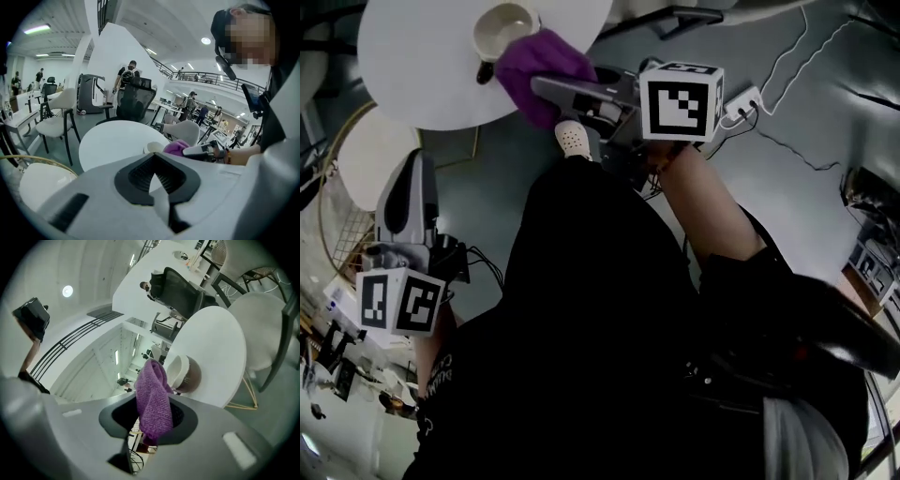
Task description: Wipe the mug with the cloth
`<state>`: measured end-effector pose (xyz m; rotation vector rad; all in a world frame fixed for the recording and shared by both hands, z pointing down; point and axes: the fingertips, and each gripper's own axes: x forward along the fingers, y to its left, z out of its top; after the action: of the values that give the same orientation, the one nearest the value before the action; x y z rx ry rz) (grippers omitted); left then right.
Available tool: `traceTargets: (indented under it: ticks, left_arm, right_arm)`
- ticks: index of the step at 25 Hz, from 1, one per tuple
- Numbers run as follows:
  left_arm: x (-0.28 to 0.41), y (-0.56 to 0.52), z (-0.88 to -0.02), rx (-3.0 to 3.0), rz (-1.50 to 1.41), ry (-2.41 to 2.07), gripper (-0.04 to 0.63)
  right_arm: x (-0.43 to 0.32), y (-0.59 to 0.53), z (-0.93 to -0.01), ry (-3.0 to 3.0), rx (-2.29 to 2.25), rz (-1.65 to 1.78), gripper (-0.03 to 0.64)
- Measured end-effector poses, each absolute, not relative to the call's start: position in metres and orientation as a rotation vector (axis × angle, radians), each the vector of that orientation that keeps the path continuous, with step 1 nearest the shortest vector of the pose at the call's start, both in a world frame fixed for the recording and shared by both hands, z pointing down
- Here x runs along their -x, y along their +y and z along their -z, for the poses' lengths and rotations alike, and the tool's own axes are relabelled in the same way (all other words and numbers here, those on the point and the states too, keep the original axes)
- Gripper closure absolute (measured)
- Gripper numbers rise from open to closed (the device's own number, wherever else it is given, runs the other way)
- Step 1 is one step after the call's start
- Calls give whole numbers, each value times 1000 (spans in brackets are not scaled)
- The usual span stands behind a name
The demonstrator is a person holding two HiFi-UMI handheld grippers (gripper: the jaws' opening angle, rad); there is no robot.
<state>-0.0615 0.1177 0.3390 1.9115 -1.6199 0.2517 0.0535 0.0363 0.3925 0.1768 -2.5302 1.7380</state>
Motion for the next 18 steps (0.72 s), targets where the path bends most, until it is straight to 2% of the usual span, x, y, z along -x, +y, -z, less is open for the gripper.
traceTargets:
  ticks: [18]
  left_arm:
    - [54, 125, -326, -1932, -249, -1633, 591]
  right_arm:
    - [-51, 40, -385, -2514, -170, -1681, 512]
